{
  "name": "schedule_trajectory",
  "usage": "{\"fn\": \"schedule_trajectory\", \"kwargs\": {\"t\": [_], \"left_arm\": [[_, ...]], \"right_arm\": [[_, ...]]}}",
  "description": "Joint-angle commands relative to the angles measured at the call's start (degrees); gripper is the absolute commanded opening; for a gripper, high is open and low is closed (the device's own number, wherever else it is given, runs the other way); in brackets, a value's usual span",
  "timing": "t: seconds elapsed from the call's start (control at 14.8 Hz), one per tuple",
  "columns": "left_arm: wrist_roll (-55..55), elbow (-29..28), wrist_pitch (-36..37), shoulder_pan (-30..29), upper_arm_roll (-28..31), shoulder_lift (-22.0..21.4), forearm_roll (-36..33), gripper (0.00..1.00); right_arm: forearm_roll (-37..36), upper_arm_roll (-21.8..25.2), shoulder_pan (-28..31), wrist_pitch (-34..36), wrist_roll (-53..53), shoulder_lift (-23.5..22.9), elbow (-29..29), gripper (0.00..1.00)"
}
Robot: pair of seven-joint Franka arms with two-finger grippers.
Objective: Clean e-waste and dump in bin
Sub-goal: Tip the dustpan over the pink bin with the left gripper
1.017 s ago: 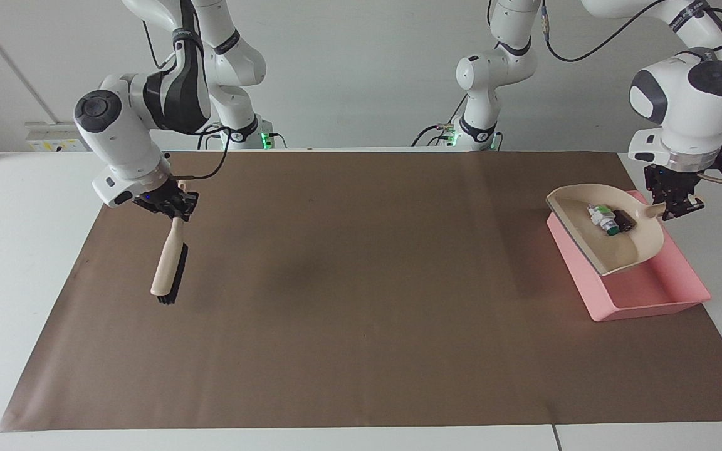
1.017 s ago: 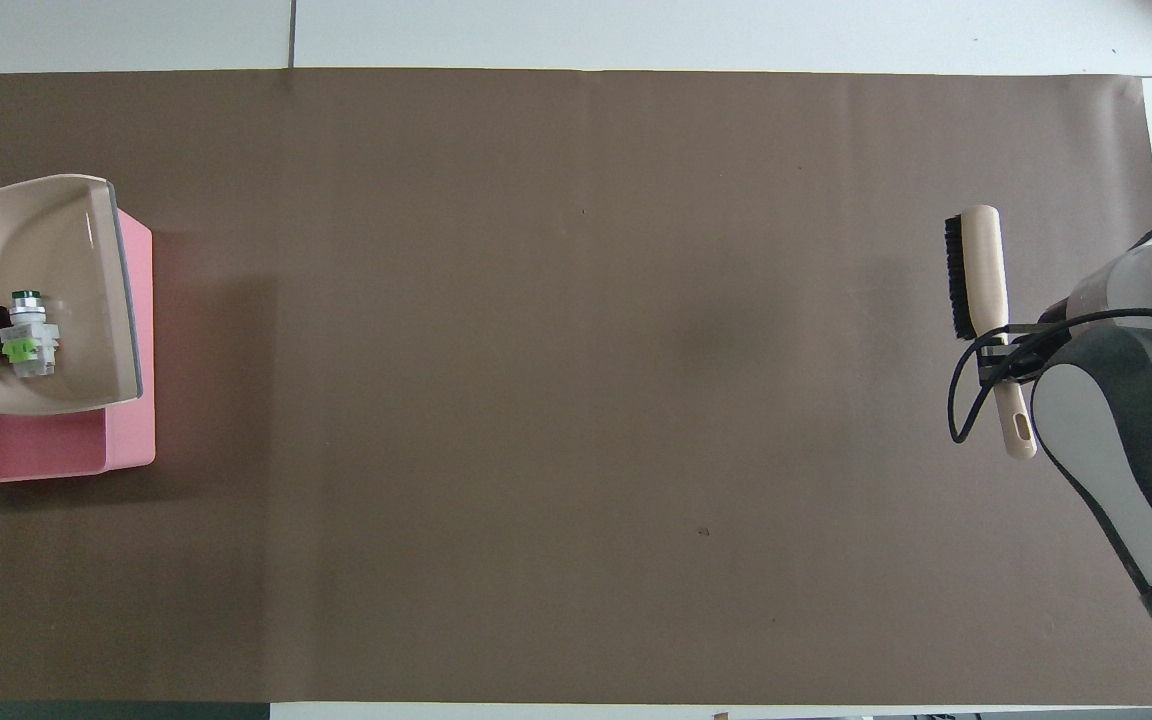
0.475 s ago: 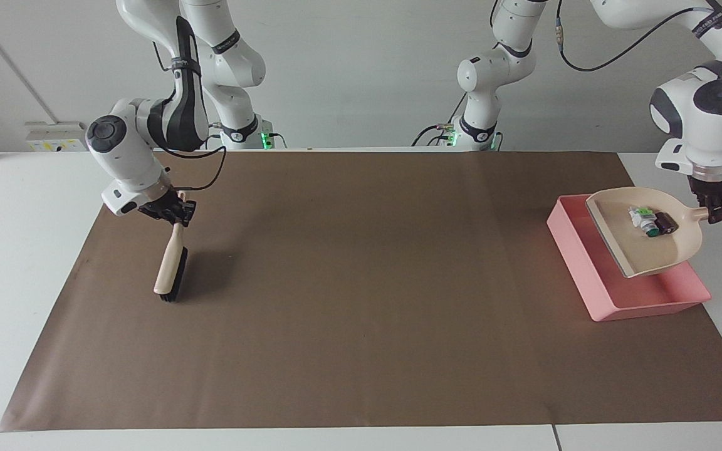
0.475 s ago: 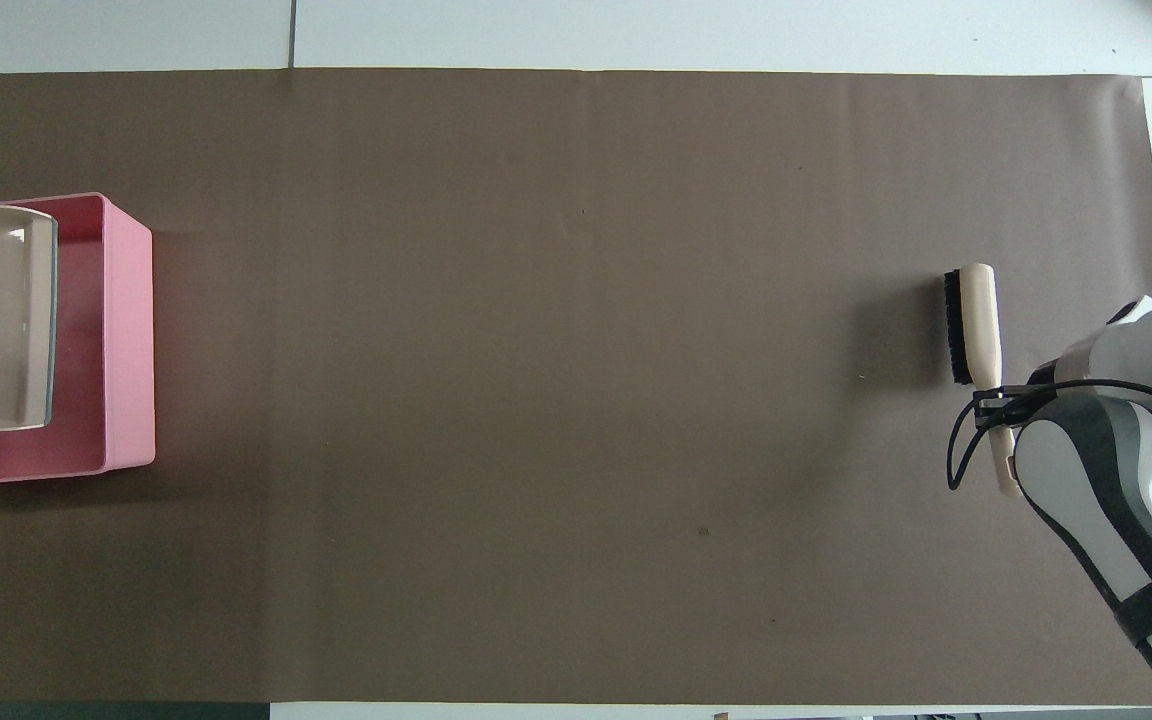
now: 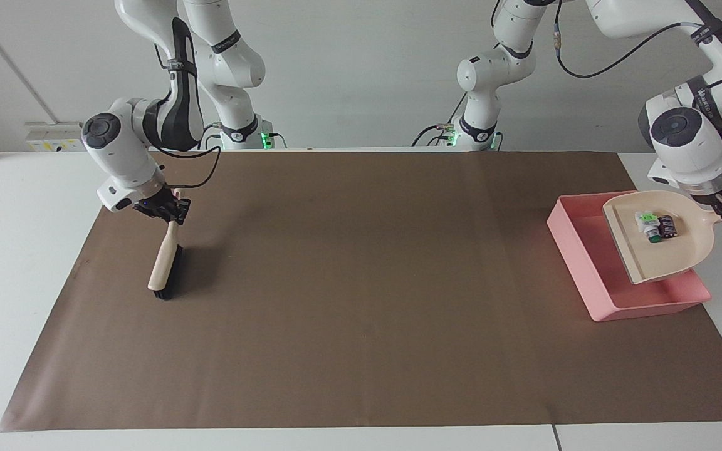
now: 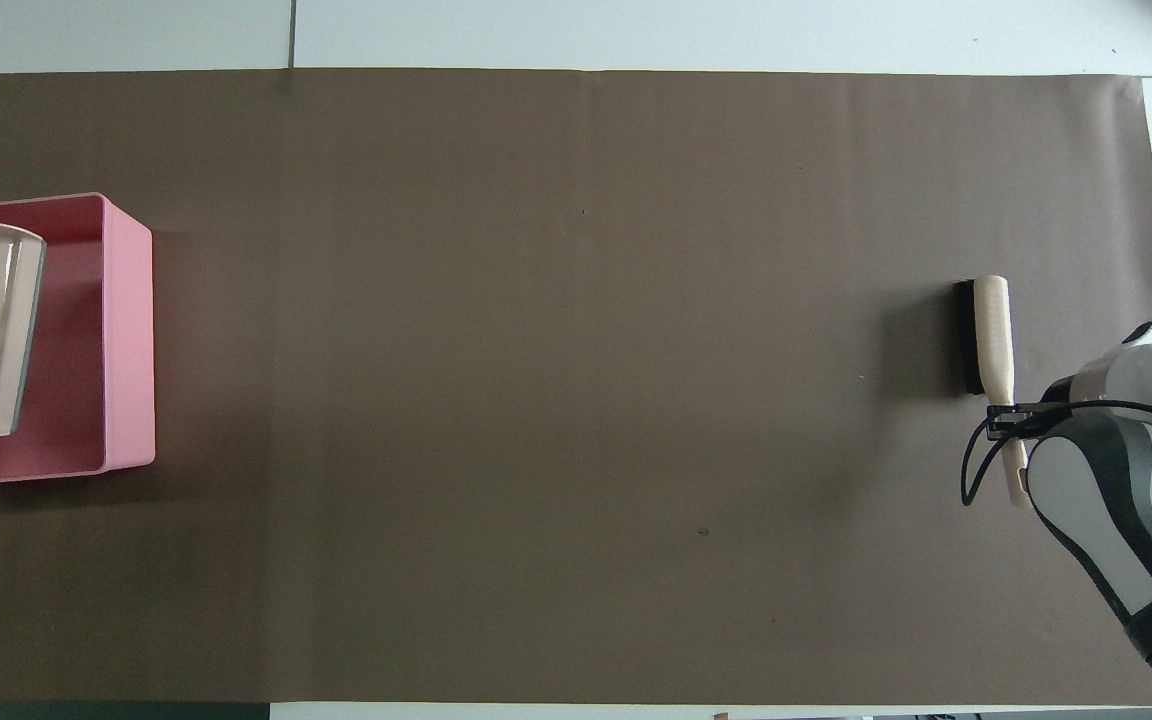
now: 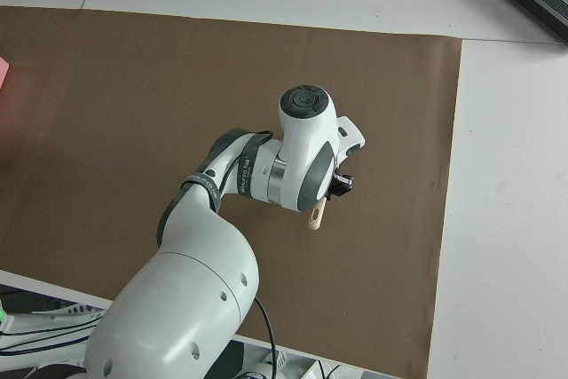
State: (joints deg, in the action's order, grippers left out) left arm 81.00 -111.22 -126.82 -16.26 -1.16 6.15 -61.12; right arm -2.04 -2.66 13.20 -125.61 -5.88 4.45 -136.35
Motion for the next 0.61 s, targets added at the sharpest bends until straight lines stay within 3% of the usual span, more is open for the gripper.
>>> {"fn": "schedule_trajectory", "kwargs": {"t": [0.0,0.54], "left_arm": [[-5.83,-1.98,3.32,2.19,0.37,-0.96,-5.75,0.00],[-10.60,-2.08,13.43,5.71,0.37,-1.58,-14.37,0.00]], "right_arm": [[0.72,-0.86,1.39,-1.48,-1.32,1.44,-1.90,0.05],[0.81,-0.86,1.03,-2.18,-3.61,1.53,-2.17,0.10]]}}
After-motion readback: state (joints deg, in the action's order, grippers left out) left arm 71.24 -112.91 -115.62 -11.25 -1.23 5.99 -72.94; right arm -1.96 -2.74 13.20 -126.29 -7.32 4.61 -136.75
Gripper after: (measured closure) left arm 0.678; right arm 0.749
